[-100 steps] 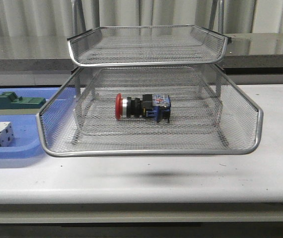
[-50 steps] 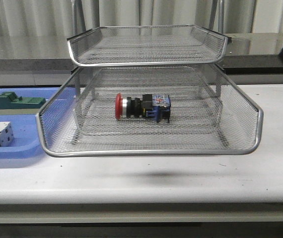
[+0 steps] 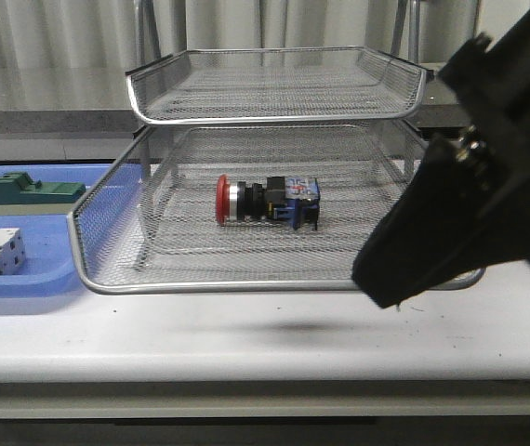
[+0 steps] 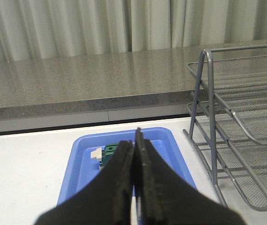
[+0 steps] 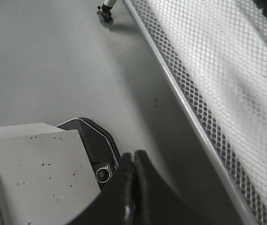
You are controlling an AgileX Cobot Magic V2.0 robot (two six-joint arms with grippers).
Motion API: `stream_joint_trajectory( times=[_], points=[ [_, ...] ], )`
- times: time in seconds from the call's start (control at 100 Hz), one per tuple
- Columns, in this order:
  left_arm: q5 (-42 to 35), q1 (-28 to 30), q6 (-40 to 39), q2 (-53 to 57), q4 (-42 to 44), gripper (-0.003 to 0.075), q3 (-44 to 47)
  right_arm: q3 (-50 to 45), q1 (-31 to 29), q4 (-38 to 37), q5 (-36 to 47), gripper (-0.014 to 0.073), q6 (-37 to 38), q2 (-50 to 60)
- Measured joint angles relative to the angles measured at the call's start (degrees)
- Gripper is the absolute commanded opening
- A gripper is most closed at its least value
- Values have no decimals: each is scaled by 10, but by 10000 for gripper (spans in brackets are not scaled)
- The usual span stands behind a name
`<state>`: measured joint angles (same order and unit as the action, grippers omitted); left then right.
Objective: Place button on rack with both arms
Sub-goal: 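Reach the right gripper to the front of the pulled-out mesh tray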
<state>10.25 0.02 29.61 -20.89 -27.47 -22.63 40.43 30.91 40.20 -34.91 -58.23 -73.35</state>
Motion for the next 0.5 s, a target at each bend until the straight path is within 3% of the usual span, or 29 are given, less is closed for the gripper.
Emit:
stream_joint_trajectory(
  times=[0.22,0.5],
  points=[
    [0,0,0,0,0,-20,0,0,41,-7,77,-69,-1,-67],
    [0,0,0,0,0,-20,0,0,47,-10,153,-69,-1,-118]
  ],
)
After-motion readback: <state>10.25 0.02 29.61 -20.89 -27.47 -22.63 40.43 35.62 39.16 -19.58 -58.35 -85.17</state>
